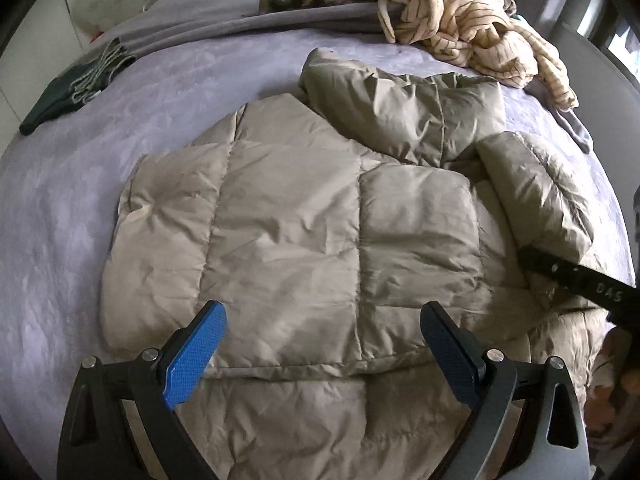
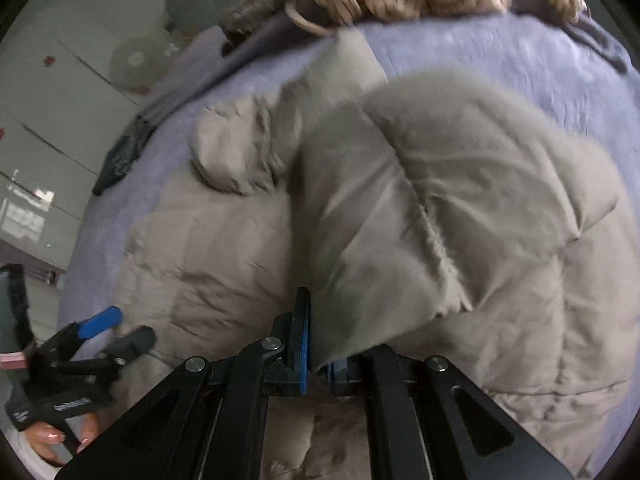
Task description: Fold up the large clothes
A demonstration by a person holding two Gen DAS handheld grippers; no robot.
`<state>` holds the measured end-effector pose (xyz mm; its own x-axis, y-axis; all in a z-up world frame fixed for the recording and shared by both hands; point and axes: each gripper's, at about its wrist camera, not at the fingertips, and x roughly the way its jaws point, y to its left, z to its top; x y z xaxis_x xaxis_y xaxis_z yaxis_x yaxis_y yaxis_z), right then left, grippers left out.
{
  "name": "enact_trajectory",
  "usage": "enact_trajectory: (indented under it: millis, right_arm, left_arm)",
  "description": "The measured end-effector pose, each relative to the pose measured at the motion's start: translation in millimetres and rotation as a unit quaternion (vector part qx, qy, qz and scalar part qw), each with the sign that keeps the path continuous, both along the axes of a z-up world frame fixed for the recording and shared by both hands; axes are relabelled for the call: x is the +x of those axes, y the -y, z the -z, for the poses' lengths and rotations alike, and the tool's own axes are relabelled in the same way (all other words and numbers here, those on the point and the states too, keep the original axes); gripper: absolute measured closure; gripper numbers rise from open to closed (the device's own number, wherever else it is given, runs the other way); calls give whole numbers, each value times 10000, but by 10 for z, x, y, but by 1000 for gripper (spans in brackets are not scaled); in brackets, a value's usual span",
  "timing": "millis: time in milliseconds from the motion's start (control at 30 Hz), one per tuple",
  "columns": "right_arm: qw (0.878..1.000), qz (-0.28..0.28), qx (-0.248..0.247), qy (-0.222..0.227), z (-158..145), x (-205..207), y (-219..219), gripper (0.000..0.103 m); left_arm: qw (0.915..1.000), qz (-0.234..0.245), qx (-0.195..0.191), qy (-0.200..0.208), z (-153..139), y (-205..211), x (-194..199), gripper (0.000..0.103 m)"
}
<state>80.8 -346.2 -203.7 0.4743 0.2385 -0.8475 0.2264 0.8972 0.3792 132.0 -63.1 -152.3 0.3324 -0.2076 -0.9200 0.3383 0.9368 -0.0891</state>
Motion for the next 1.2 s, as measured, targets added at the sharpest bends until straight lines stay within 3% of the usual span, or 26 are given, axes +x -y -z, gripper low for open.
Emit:
enact_trajectory:
  millis: [167,233,300,367,500,567,633,667,700,767,900,967,1100,1200]
  right_arm:
    - [9984,294,439,-187,28,-65,122,93]
    - [9973,407,579,-208,-61,-134,188,78]
    - [9959,574,694,-29,-186,-281,293,33]
    - [9930,825,801,252,-291,-419,380,27]
    - [9771,1609,1320,444,-289,-530,760,27]
    - [9544,2216,1928,540,-186,-557,1021,28]
    - [9316,2601,2460,624,-85,-536,1151,46]
    - [9221,2691,2705,644,-41,-502,1182,75]
    - [9142,2760,2903,622,-2,-453,1198,93]
    - [9218,2618,2765,726,-82,-335,1112,94]
    - [9729,1241,1686,986,-542,34,580,95]
    - [9869,573,1153,977,-680,178,225,95]
    - [9958,-580,272,661,-627,306,-556,95]
    - [9942,-1039,-167,214,-394,283,-911,94]
  left_arm:
    - [9999,12,-110,-87,53,60,34,5]
    - [9998,18,-174,-108,56,64,57,5]
    - [9997,-8,-215,-99,49,64,98,5]
    - [9996,-117,-254,-84,46,20,173,5]
    - [9993,-239,-288,-88,50,-63,278,5]
    - [9993,-222,-291,-62,43,-89,304,5]
    - [9991,-174,-376,-88,38,-124,322,5]
    - [9988,-175,-438,-108,35,-145,333,5]
    - [9981,-214,-563,-153,28,-187,348,5]
    - [9944,-347,-952,-310,13,-315,393,5]
    - [9853,-441,-1566,-526,-12,-505,458,5]
    - [9807,-431,-1821,-571,-33,-587,484,5]
    - [9690,-467,-2327,-689,-56,-711,535,5]
    - [9505,-536,-2906,-959,-31,-771,585,5]
